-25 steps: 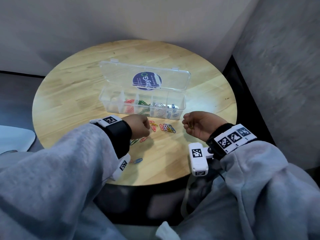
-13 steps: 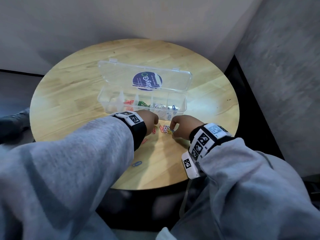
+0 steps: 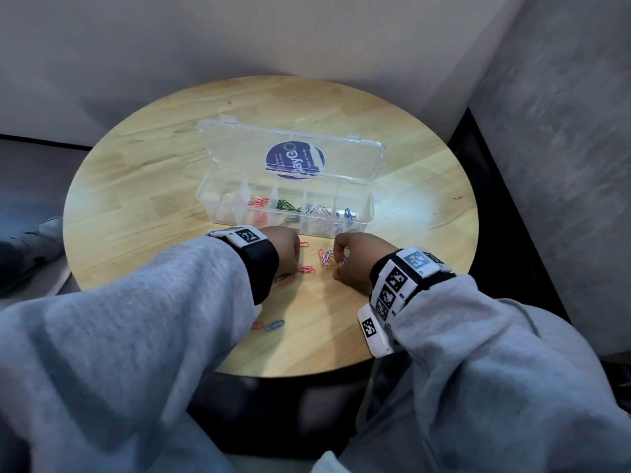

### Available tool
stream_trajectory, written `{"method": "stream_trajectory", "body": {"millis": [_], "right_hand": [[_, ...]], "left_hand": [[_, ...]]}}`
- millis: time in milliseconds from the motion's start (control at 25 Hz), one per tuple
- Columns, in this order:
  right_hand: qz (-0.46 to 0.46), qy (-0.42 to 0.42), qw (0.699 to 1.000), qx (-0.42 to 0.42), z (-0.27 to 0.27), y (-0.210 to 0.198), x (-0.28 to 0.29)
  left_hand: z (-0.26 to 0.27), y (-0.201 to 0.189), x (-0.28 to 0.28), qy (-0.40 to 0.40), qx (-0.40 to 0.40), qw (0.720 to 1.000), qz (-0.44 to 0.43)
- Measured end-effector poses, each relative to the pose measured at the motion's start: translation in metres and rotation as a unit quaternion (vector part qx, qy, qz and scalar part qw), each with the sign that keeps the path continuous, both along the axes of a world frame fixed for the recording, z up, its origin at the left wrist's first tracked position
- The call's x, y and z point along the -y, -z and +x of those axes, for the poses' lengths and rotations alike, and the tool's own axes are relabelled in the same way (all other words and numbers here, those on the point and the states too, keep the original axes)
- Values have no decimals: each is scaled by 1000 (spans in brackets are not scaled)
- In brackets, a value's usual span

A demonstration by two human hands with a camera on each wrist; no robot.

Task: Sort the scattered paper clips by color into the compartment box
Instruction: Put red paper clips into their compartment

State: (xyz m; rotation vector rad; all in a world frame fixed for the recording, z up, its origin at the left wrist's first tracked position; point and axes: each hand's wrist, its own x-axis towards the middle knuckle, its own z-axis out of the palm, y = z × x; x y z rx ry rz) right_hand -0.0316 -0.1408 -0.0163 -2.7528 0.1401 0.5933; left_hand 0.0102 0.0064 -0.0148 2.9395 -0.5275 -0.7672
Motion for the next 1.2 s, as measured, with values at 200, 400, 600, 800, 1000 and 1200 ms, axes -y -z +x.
{"method": "stream_trajectory", "body": {"millis": [200, 400, 600, 800, 1000, 1200], "right_hand": [[-3, -4, 1000, -10, 1, -1, 0], [-53, -19, 997, -49, 9, 5, -5], [-39, -9, 996, -78, 11, 12, -5], [64, 26, 996, -60, 7, -9, 3], [361, 165, 916, -68, 4, -25, 4], [534, 196, 816, -101, 9, -40, -31]], "left_hand": [[-6, -11, -7, -39, -16, 997, -67], [-7, -18, -14, -77, -48, 988, -124], [-8, -22, -24, -216, -178, 917, -283], [-8, -33, -40, -308, -207, 821, -433], [2, -46, -65, -344, -180, 767, -511], [22, -60, -94, -381, -173, 696, -584]]}}
